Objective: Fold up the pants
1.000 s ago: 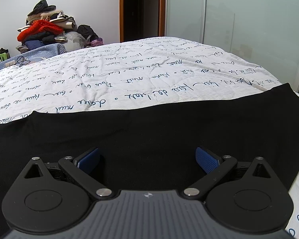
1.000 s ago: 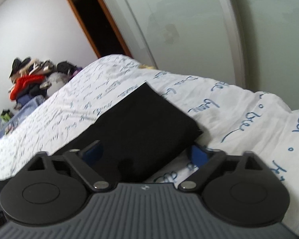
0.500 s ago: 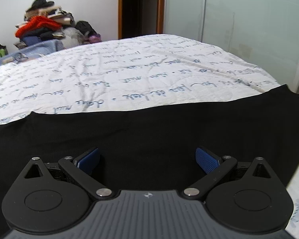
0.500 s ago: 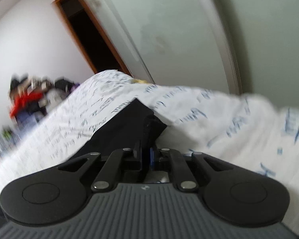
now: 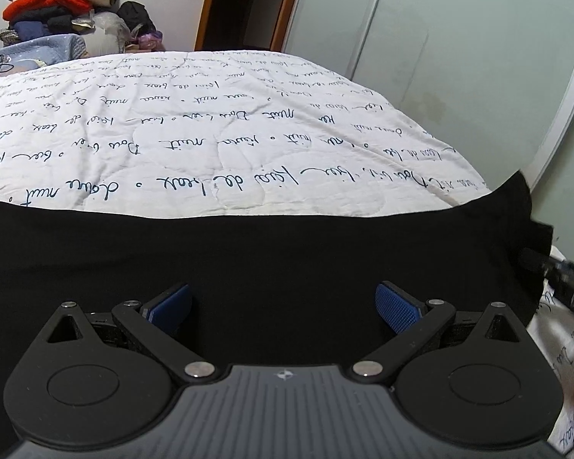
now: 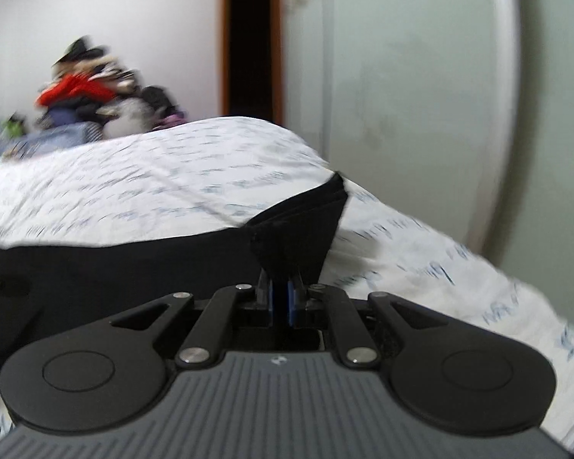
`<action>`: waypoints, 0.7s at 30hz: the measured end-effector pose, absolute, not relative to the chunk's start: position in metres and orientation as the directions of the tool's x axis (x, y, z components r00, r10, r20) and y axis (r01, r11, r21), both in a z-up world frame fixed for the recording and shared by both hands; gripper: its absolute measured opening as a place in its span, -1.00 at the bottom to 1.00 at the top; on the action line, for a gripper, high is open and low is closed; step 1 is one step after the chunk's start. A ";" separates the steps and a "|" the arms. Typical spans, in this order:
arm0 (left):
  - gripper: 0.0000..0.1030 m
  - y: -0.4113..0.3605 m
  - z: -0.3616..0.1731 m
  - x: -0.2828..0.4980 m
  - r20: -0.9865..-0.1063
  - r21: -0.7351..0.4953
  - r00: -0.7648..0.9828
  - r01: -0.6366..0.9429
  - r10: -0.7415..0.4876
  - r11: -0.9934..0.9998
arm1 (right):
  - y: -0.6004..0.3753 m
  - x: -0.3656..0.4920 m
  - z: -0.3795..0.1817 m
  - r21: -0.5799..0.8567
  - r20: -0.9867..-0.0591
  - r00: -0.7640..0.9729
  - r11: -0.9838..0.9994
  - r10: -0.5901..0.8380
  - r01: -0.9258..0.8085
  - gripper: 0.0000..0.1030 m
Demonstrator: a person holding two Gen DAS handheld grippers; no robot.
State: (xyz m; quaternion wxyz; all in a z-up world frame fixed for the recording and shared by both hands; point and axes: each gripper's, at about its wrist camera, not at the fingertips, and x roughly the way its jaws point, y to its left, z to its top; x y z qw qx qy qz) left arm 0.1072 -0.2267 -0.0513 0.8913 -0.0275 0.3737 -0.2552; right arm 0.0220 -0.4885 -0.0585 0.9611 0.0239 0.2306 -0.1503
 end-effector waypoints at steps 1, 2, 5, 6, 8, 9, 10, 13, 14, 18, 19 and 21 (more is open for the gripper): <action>1.00 -0.227 -0.051 0.108 -0.652 -0.251 0.587 0.430 -0.480 0.867 | -0.481 0.020 -0.058 -0.042 -0.448 0.857 0.964 -0.254 0.264 -0.82; 1.00 -0.225 -0.049 0.110 -0.652 -0.271 0.577 0.429 -0.493 0.861 | -0.473 0.021 -0.057 -0.057 -0.448 0.864 0.972 -0.230 0.230 -0.82; 1.00 -0.220 -0.044 0.117 -0.628 -0.400 0.505 0.443 -0.592 0.802 | -0.452 0.020 -0.057 -0.096 -0.445 0.877 0.984 -0.179 0.153 -0.82; 1.00 -0.217 -0.044 0.119 -0.611 -0.462 0.467 0.445 -0.639 0.767 | -0.445 0.020 -0.058 -0.110 -0.442 0.882 0.986 -0.164 0.128 -0.82; 1.00 -0.218 -0.046 0.125 -0.583 -0.566 0.396 0.428 -0.709 0.705 | -0.432 0.019 -0.059 -0.139 -0.445 0.885 0.987 -0.133 0.078 -0.83; 1.00 -0.220 -0.048 0.127 -0.577 -0.601 0.365 0.416 -0.731 0.683 | -0.427 0.019 -0.059 -0.149 -0.451 0.884 0.987 -0.120 0.059 -0.83; 1.00 -0.223 -0.050 0.129 -0.575 -0.625 0.343 0.402 -0.743 0.669 | -0.423 0.019 -0.060 -0.157 -0.456 0.883 0.987 -0.111 0.043 -0.83; 1.00 -0.226 -0.054 0.133 -0.557 -0.673 0.342 0.347 -0.756 0.653 | -0.414 0.018 -0.060 -0.191 -0.461 0.880 0.981 -0.116 0.029 -0.83; 1.00 -0.226 -0.055 0.135 -0.545 -0.698 0.336 0.326 -0.768 0.637 | -0.412 0.017 -0.059 -0.194 -0.461 0.879 0.981 -0.117 0.029 -0.83; 1.00 -0.231 -0.062 0.147 -0.467 -0.823 0.256 0.226 -0.846 0.522 | -0.406 0.013 -0.059 -0.199 -0.460 0.881 0.980 -0.112 0.021 -0.83; 1.00 -0.233 -0.064 0.149 -0.453 -0.842 0.237 0.203 -0.859 0.500 | -0.405 0.011 -0.058 -0.203 -0.458 0.882 0.979 -0.109 0.016 -0.83; 1.00 -0.240 -0.066 0.152 -0.441 -0.858 0.221 0.182 -0.870 0.481 | -0.403 0.010 -0.056 -0.213 -0.451 0.887 0.977 -0.102 0.004 -0.83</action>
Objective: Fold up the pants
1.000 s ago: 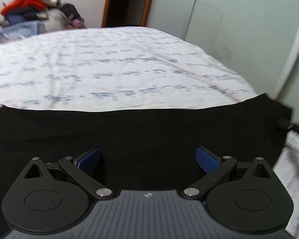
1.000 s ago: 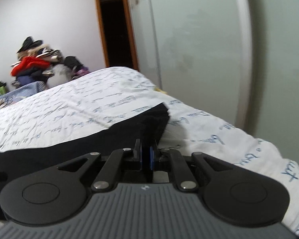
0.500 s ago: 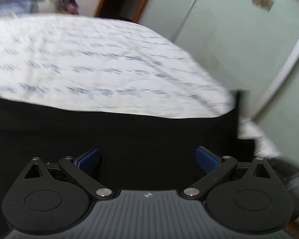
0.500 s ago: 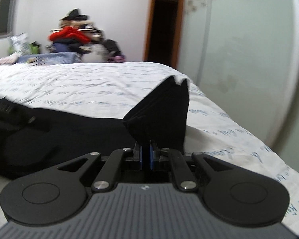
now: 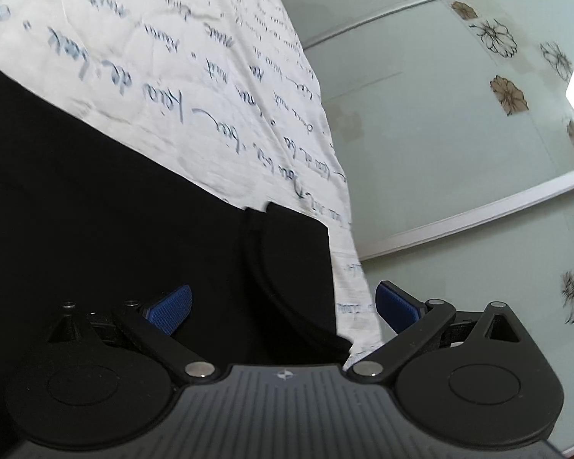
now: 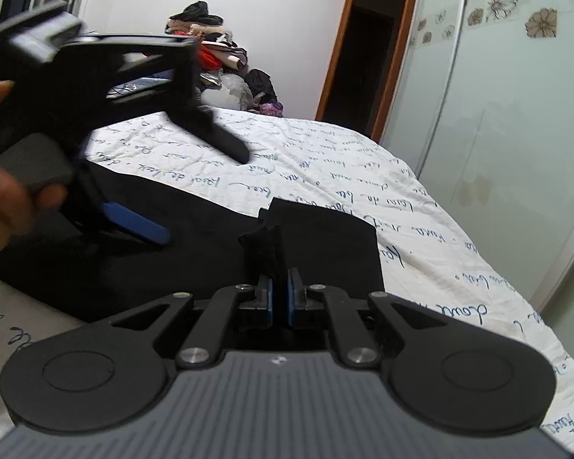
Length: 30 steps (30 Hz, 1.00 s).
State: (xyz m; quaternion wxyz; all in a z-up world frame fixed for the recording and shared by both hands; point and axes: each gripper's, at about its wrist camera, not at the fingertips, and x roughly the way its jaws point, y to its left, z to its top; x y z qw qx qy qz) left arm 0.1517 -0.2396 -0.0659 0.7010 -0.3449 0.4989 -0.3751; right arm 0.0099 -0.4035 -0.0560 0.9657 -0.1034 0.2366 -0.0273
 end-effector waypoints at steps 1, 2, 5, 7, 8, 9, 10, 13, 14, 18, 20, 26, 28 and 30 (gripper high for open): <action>1.00 -0.244 -0.066 0.152 -0.441 -0.858 0.217 0.181 -0.871 0.480 | -0.405 0.012 -0.056 -0.216 -0.449 0.889 0.976 -0.093 -0.007 -0.83; 0.99 -0.248 -0.066 0.152 -0.441 -0.859 0.213 0.183 -0.872 0.479 | -0.403 0.010 -0.055 -0.217 -0.443 0.893 0.976 -0.080 -0.020 -0.83; 0.81 -0.256 -0.067 0.153 -0.409 -0.875 0.190 0.198 -0.893 0.442 | -0.394 0.003 -0.051 -0.221 -0.429 0.902 0.973 -0.040 -0.061 -0.83; -0.08 -0.260 -0.066 0.152 -0.427 -0.861 0.172 0.223 -0.888 0.457 | -0.387 0.000 -0.049 -0.230 -0.423 0.906 0.969 -0.019 -0.087 -0.83; -0.43 -0.263 -0.066 0.151 -0.447 -0.847 0.166 0.238 -0.879 0.476 | -0.383 -0.002 -0.048 -0.235 -0.420 0.907 0.967 -0.012 -0.096 -0.83; -0.48 -0.263 -0.067 0.150 -0.468 -0.833 0.168 0.242 -0.867 0.497 | -0.381 -0.003 -0.047 -0.244 -0.418 0.908 0.965 -0.012 -0.099 -0.83; -0.59 -0.261 -0.068 0.149 -0.472 -0.831 0.172 0.239 -0.864 0.502 | -0.378 -0.003 -0.047 -0.253 -0.417 0.909 0.963 -0.017 -0.098 -0.83; -0.74 -0.256 -0.069 0.146 -0.480 -0.817 0.192 0.257 -0.856 0.516 | -0.375 -0.003 -0.045 -0.253 -0.423 0.906 0.962 -0.016 -0.102 -0.83; -0.74 -0.255 -0.067 0.145 -0.486 -0.806 0.201 0.274 -0.851 0.525 | -0.374 -0.002 -0.045 -0.251 -0.425 0.905 0.962 -0.015 -0.102 -0.83; -0.75 -0.251 -0.048 0.133 -0.535 -0.687 0.292 0.396 -0.793 0.610 | -0.364 -0.002 -0.045 -0.256 -0.431 0.902 0.959 -0.001 -0.121 -0.83; -0.75 -0.249 -0.039 0.125 -0.569 -0.599 0.341 0.452 -0.749 0.661 | -0.357 -0.001 -0.043 -0.262 -0.428 0.904 0.956 0.009 -0.134 -0.82; -0.75 -0.220 -0.027 0.120 -0.641 -0.453 0.410 0.480 -0.649 0.751 | -0.331 0.003 -0.040 -0.238 -0.430 0.899 0.951 0.078 -0.196 -0.83; -0.75 -0.210 -0.025 0.116 -0.652 -0.396 0.439 0.498 -0.618 0.771 | -0.320 0.006 -0.043 -0.230 -0.437 0.893 0.947 0.107 -0.226 -0.82; -0.75 -0.205 -0.024 0.114 -0.661 -0.334 0.472 0.512 -0.584 0.791 | -0.308 0.009 -0.046 -0.225 -0.441 0.888 0.942 0.131 -0.251 -0.82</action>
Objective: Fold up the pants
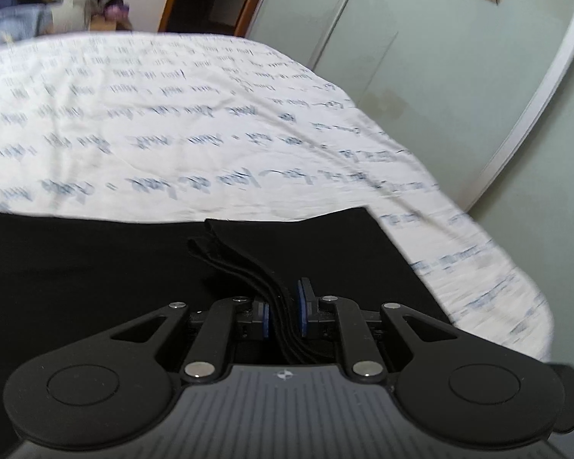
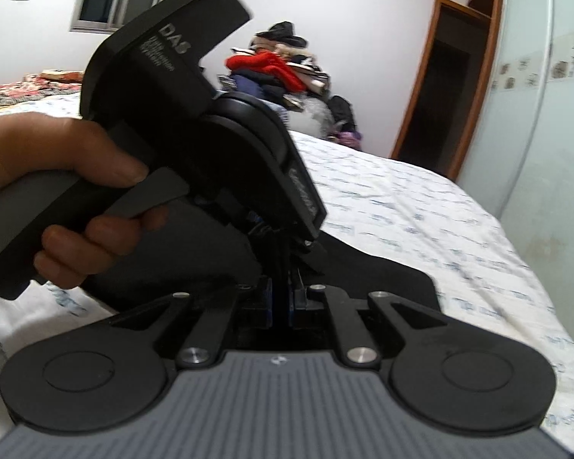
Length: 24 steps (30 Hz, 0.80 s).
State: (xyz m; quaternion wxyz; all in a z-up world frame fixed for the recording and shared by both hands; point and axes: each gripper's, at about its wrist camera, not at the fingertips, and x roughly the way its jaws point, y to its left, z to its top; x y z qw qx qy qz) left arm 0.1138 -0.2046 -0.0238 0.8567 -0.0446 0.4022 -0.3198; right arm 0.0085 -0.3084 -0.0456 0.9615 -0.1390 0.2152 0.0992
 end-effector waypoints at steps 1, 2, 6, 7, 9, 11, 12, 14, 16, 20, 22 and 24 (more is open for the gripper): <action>-0.75 -0.201 -0.023 0.112 -0.664 -0.307 0.486 0.515 -0.568 0.800 | -0.303 0.010 -0.047 -0.220 -0.445 0.884 0.939 0.143 -0.263 -0.82; -0.75 -0.199 -0.023 0.112 -0.667 -0.286 0.497 0.517 -0.555 0.807 | -0.298 0.011 -0.047 -0.213 -0.447 0.881 0.938 0.156 -0.274 -0.82; -0.75 -0.181 -0.021 0.111 -0.680 -0.234 0.526 0.504 -0.511 0.831 | -0.280 0.015 -0.048 -0.192 -0.453 0.867 0.928 0.205 -0.320 -0.82; -0.75 -0.175 -0.021 0.113 -0.685 -0.231 0.529 0.494 -0.501 0.838 | -0.275 0.017 -0.048 -0.191 -0.454 0.864 0.924 0.216 -0.331 -0.82; -0.75 -0.161 -0.022 0.115 -0.692 -0.233 0.536 0.470 -0.484 0.852 | -0.265 0.019 -0.048 -0.183 -0.458 0.856 0.917 0.239 -0.354 -0.82; -0.74 -0.151 -0.024 0.118 -0.700 -0.224 0.545 0.446 -0.461 0.867 | -0.255 0.022 -0.048 -0.175 -0.460 0.848 0.910 0.262 -0.376 -0.82; -0.74 -0.146 -0.026 0.119 -0.704 -0.220 0.550 0.433 -0.450 0.874 | -0.251 0.024 -0.049 -0.173 -0.463 0.844 0.907 0.270 -0.385 -0.82; -0.75 -0.138 -0.029 0.121 -0.710 -0.215 0.554 0.416 -0.434 0.884 | -0.241 0.028 -0.052 -0.170 -0.474 0.834 0.900 0.283 -0.402 -0.82; -0.75 -0.133 -0.030 0.121 -0.710 -0.193 0.571 0.404 -0.412 0.894 | -0.234 0.030 -0.054 -0.169 -0.484 0.825 0.894 0.291 -0.414 -0.82; -0.75 -0.124 -0.030 0.122 -0.710 -0.171 0.589 0.388 -0.386 0.906 | -0.224 0.029 -0.055 -0.166 -0.489 0.814 0.883 0.314 -0.440 -0.81; -0.75 -0.120 -0.030 0.121 -0.707 -0.166 0.598 0.378 -0.376 0.911 | -0.218 0.028 -0.054 -0.167 -0.490 0.811 0.879 0.320 -0.447 -0.81; -0.75 -0.115 -0.030 0.120 -0.704 -0.162 0.608 0.365 -0.367 0.917 | -0.218 0.027 -0.053 -0.167 -0.489 0.808 0.873 0.330 -0.458 -0.81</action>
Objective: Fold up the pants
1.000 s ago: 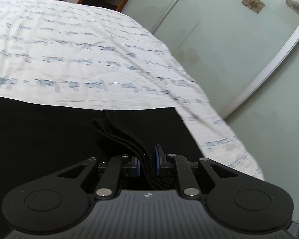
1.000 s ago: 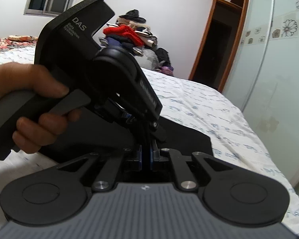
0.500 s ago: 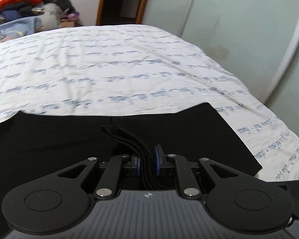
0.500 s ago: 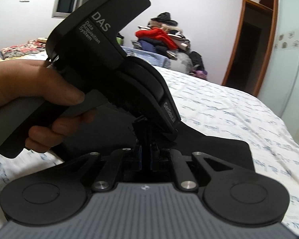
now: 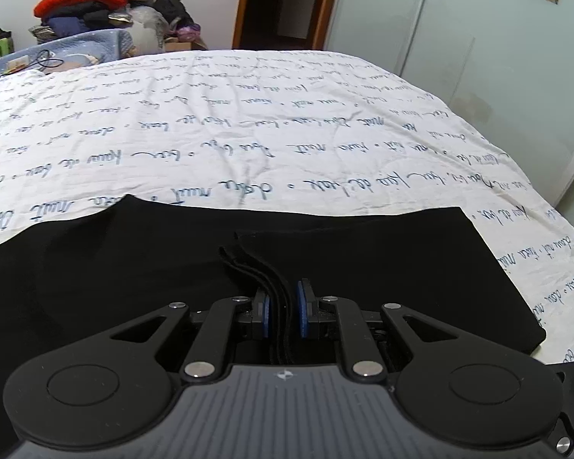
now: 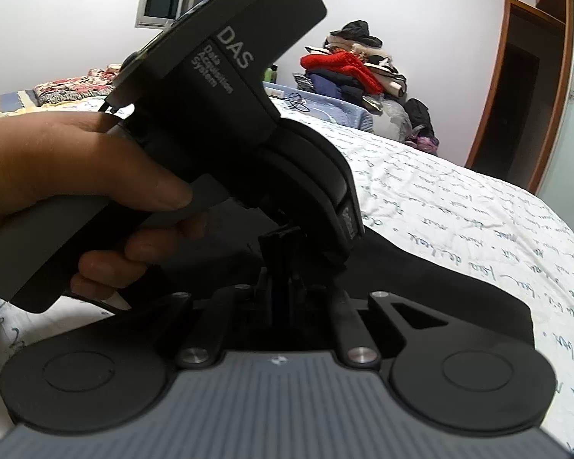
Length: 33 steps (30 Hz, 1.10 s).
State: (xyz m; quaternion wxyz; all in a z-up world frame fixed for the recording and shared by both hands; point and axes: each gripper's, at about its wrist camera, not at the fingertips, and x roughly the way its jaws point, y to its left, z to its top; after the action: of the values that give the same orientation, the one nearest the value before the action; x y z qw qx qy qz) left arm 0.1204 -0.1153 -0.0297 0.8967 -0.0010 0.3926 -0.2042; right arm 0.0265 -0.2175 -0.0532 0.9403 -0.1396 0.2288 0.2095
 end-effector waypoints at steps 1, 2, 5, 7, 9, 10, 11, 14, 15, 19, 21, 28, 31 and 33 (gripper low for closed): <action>-0.75 -0.113 -0.029 0.120 -0.701 -0.160 0.614 0.359 -0.362 0.920 | -0.222 0.026 -0.053 -0.165 -0.488 0.806 0.871 0.336 -0.463 -0.81; -0.75 -0.111 -0.029 0.119 -0.699 -0.156 0.620 0.354 -0.356 0.922 | -0.219 0.025 -0.053 -0.164 -0.487 0.803 0.868 0.342 -0.469 -0.81; -0.75 -0.104 -0.028 0.118 -0.698 -0.145 0.633 0.335 -0.336 0.931 | -0.215 0.026 -0.052 -0.165 -0.485 0.798 0.858 0.358 -0.486 -0.81; -0.75 -0.098 -0.028 0.118 -0.702 -0.141 0.636 0.319 -0.322 0.937 | -0.211 0.028 -0.053 -0.169 -0.483 0.796 0.853 0.366 -0.495 -0.81; -0.74 -0.093 -0.027 0.119 -0.716 -0.140 0.630 0.293 -0.302 0.946 | -0.207 0.029 -0.055 -0.175 -0.483 0.793 0.846 0.372 -0.504 -0.81; -0.67 -0.089 -0.026 0.119 -0.722 -0.138 0.631 0.272 -0.285 0.952 | -0.204 0.029 -0.057 -0.176 -0.485 0.789 0.842 0.377 -0.510 -0.81; -0.57 -0.086 -0.023 0.118 -0.723 -0.127 0.639 0.250 -0.262 0.960 | -0.202 0.032 -0.058 -0.178 -0.489 0.786 0.838 0.379 -0.515 -0.73; -0.14 -0.081 -0.011 0.112 -0.691 -0.022 0.707 0.191 -0.153 0.981 | -0.200 0.034 -0.063 -0.180 -0.532 0.748 0.810 0.397 -0.558 -0.31; 0.08 -0.079 -0.006 0.110 -0.675 0.007 0.726 0.180 -0.128 0.984 | -0.199 0.030 -0.063 -0.192 -0.529 0.749 0.803 0.399 -0.564 -0.31; 0.61 -0.080 0.012 0.103 -0.616 0.028 0.773 0.212 -0.150 0.977 | -0.220 0.009 -0.046 -0.178 -0.487 0.762 0.806 0.426 -0.564 -0.31; 0.61 -0.091 0.015 0.103 -0.620 0.025 0.761 0.263 -0.191 0.964 | -0.240 0.004 -0.039 -0.187 -0.465 0.801 0.842 0.379 -0.507 -0.31; 0.61 -0.148 -0.014 0.100 -0.689 0.087 0.683 0.411 -0.244 0.907 | -0.333 0.007 -0.046 -0.210 -0.520 0.850 0.950 0.091 -0.230 -0.31; 0.61 -0.164 -0.029 0.090 -0.687 0.229 0.711 0.406 -0.148 0.885 | -0.353 -0.001 -0.062 -0.232 -0.591 0.805 0.944 0.056 -0.236 -0.31; 0.61 -0.167 -0.023 0.084 -0.653 0.252 0.742 0.404 -0.154 0.879 | -0.367 -0.014 -0.056 -0.183 -0.583 0.808 0.954 0.090 -0.239 -0.31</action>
State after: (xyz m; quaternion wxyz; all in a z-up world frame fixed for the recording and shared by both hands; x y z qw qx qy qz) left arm 0.0837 -0.1667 -0.0233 0.9132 0.1923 0.3252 -0.1528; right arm -0.0143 -0.3674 -0.0560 0.9425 -0.1246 0.2975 0.0873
